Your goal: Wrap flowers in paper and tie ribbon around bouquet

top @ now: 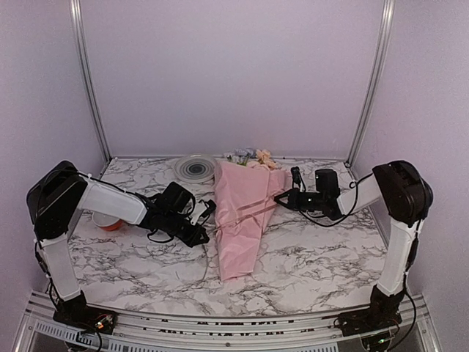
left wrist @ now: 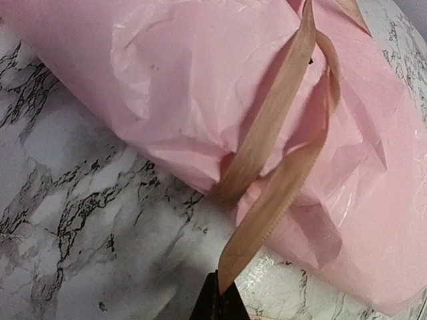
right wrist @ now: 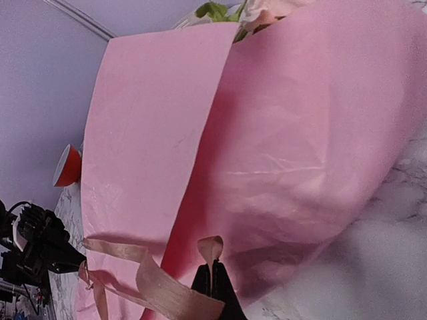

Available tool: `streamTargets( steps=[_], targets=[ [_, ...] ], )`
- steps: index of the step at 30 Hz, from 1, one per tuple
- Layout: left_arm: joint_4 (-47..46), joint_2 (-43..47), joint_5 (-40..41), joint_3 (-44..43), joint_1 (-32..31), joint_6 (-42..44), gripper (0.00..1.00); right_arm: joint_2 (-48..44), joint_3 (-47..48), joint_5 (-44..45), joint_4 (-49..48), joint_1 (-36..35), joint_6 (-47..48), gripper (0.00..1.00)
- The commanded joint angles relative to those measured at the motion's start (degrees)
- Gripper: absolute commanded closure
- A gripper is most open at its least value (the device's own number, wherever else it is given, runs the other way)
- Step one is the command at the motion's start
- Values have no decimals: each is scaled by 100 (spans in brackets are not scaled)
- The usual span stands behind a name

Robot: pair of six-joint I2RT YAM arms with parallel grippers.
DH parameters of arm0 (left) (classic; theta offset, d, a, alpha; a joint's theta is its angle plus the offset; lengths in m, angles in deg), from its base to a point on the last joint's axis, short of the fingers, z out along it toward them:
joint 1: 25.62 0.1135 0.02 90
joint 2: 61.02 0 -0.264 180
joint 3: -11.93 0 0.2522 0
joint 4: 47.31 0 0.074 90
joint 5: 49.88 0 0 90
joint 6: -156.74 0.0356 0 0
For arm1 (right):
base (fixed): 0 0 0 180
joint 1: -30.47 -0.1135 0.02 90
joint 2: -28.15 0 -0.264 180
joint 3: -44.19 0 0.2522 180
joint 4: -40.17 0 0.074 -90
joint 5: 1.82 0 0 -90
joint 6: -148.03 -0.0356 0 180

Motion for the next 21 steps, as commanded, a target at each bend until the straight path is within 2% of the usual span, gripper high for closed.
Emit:
streamTargets(
  steps=[1, 6, 12, 14, 21],
  targets=[
    [361, 329, 367, 67, 110, -150, 100, -442, -467, 72, -457, 386, -311, 100],
    [549, 590, 512, 221, 238, -238, 100, -743, -1104, 60, -671, 834, -452, 100],
    [743, 680, 639, 335, 238, -353, 100, -921, -1428, 62, -615, 1083, -450, 100],
    [827, 680, 675, 368, 465, -493, 100, -979, -1562, 79, -641, 1210, -562, 100],
    [1329, 781, 1060, 484, 643, -827, 100, -1222, -2092, 21, -773, 1735, -680, 100]
  ],
)
